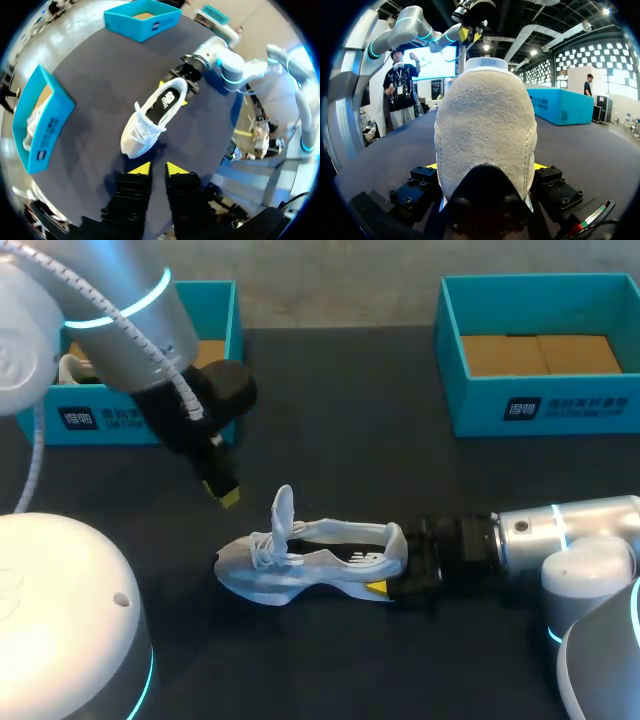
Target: Take the shoe out of the shoebox, open the shoe tongue, remove and reinsert the insole, then place the shoe into the shoebox
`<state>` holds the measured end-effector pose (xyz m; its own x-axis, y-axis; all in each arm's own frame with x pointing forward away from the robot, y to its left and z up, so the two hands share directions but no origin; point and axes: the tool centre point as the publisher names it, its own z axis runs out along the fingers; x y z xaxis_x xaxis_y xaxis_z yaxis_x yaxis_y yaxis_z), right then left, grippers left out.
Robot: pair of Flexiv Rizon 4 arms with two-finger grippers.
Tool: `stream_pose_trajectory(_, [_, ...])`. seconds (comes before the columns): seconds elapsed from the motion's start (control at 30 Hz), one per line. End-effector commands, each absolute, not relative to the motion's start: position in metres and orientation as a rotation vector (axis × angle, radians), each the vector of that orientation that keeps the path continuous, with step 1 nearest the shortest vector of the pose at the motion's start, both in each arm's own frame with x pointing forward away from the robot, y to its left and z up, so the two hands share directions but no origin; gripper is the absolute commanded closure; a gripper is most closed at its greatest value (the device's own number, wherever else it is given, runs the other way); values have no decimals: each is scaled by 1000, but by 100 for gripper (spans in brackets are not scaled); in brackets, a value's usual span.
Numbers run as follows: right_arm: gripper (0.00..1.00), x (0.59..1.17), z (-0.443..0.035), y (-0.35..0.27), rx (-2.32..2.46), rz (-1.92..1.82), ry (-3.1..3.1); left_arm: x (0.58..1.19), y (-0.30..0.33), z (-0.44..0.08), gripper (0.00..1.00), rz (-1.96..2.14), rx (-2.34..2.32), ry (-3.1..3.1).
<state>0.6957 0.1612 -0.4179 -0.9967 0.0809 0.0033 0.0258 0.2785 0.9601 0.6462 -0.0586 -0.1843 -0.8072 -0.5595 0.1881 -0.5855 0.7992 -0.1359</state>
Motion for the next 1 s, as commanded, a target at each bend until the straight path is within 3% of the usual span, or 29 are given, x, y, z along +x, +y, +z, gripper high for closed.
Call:
stream_pose_trajectory(0.03, [100,695,-419,162,104,1853,2479,654,-67,-185,100,129,504,-2860])
stream_pose_trajectory(0.33, [100,695,-419,162,104,1853,2479,654,-67,-185,100,129,504,-2860])
stream_pose_trajectory(0.6, [100,695,-419,162,104,1853,2479,673,-106,-192,100,99,268,-2959])
stream_pose_trajectory(1.0, [100,695,-419,162,104,1853,2479,680,-157,-237,100,8,22,-3014])
